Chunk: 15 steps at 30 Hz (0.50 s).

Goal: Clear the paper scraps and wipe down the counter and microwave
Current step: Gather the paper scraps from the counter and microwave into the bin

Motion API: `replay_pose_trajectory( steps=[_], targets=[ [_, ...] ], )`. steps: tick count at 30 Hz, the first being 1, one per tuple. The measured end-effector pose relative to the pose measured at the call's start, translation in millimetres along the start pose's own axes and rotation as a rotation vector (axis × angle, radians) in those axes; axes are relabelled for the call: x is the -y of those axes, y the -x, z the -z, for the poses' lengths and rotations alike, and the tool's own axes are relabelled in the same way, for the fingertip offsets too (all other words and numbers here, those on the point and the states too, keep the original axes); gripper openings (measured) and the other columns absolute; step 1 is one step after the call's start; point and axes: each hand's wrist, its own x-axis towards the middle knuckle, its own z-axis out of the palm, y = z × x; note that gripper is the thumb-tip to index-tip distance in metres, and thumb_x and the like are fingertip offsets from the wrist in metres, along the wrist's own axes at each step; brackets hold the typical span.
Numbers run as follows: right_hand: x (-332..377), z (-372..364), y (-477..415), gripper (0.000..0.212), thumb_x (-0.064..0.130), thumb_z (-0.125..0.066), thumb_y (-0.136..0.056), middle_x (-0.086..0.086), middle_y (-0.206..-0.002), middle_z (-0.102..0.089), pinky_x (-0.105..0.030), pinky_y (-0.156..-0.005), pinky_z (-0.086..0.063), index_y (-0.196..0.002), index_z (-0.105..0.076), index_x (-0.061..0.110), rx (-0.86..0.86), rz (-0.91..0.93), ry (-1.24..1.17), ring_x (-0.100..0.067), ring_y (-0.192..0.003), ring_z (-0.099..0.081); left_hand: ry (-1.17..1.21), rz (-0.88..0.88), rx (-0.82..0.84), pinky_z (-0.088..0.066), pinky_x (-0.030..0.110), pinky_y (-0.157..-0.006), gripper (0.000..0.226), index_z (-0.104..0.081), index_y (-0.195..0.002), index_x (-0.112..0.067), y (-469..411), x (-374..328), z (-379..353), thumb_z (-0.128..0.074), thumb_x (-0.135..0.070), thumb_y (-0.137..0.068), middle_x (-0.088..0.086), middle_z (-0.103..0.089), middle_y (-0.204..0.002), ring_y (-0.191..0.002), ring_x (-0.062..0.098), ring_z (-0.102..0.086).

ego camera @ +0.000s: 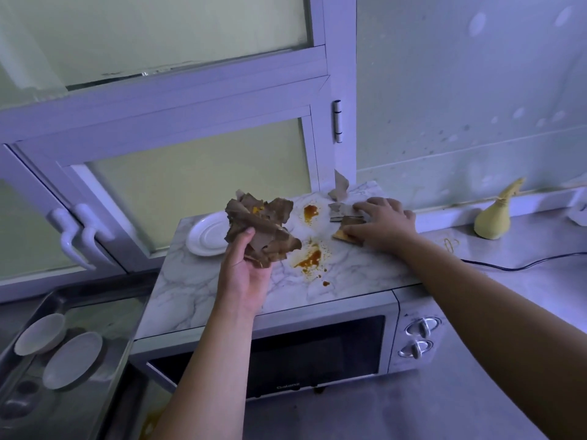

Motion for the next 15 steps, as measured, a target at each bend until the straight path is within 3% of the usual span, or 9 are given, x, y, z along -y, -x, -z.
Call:
replay_pose_trajectory(
  steps=[3, 5, 8, 12, 15],
  targets=[
    [-0.9, -4.0, -4.4, 0.047, 0.067, -0.058, -0.078, 0.015, -0.144, -0.048, -0.046, -0.105, -0.022, -0.121, -0.062, 0.048, -0.04, 0.04, -0.05, -0.019, -0.138, -0.029, 0.019, 0.005, -0.01, -0.047, 0.042, -0.101, 0.055, -0.046, -0.143, -0.008, 2.3, -0.9, -2.3, -0.064, -0.018, -0.092, 0.016, -0.059, -0.137, -0.13, 0.03, -0.055],
    [-4.3, -5.6, -4.4, 0.034, 0.067, -0.062, -0.078, 0.022, -0.126, -0.059, -0.039, -0.096, -0.022, -0.103, -0.071, 0.046, -0.091, 0.084, -0.115, -0.016, -0.131, -0.037, 0.034, 0.008, -0.018, -0.048, 0.042, -0.099, 0.051, -0.049, -0.14, -0.008, 3.6, -0.8, -3.7, -0.063, -0.017, -0.092, 0.016, -0.059, -0.137, -0.13, 0.03, -0.055],
    [-8.2, -8.7, -3.1, 0.012, 0.055, -0.07, -0.081, 0.027, -0.1, -0.06, -0.033, -0.089, -0.018, -0.084, -0.07, 0.043, -0.152, 0.153, -0.19, -0.013, -0.119, -0.043, 0.022, 0.003, -0.025, -0.048, 0.041, -0.1, 0.044, -0.053, -0.137, -0.009, 4.5, 0.2, -4.8, -0.059, -0.017, -0.094, 0.015, -0.06, -0.137, -0.129, 0.029, -0.055],
    [-6.5, -9.7, -0.3, 0.003, 0.039, -0.072, -0.087, 0.022, -0.089, -0.061, -0.03, -0.087, -0.022, -0.087, -0.074, 0.037, -0.212, 0.24, -0.241, -0.015, -0.111, -0.05, 0.015, -0.009, -0.028, -0.046, 0.041, -0.104, 0.046, -0.055, -0.135, -0.009, 4.7, 0.5, -6.0, -0.061, -0.017, -0.091, 0.015, -0.059, -0.138, -0.13, 0.029, -0.055],
    [-4.5, -3.2, 10.4, 0.008, 0.027, -0.073, -0.088, 0.022, -0.076, -0.062, -0.023, -0.08, -0.041, -0.083, -0.075, 0.031, -0.254, 0.251, -0.465, -0.014, -0.09, -0.061, -0.009, -0.02, -0.044, -0.045, 0.04, -0.104, 0.05, -0.055, -0.136, -0.008, 5.0, 0.4, -8.2, -0.063, -0.018, -0.088, 0.016, -0.059, -0.138, -0.129, 0.029, -0.056]
  ],
)
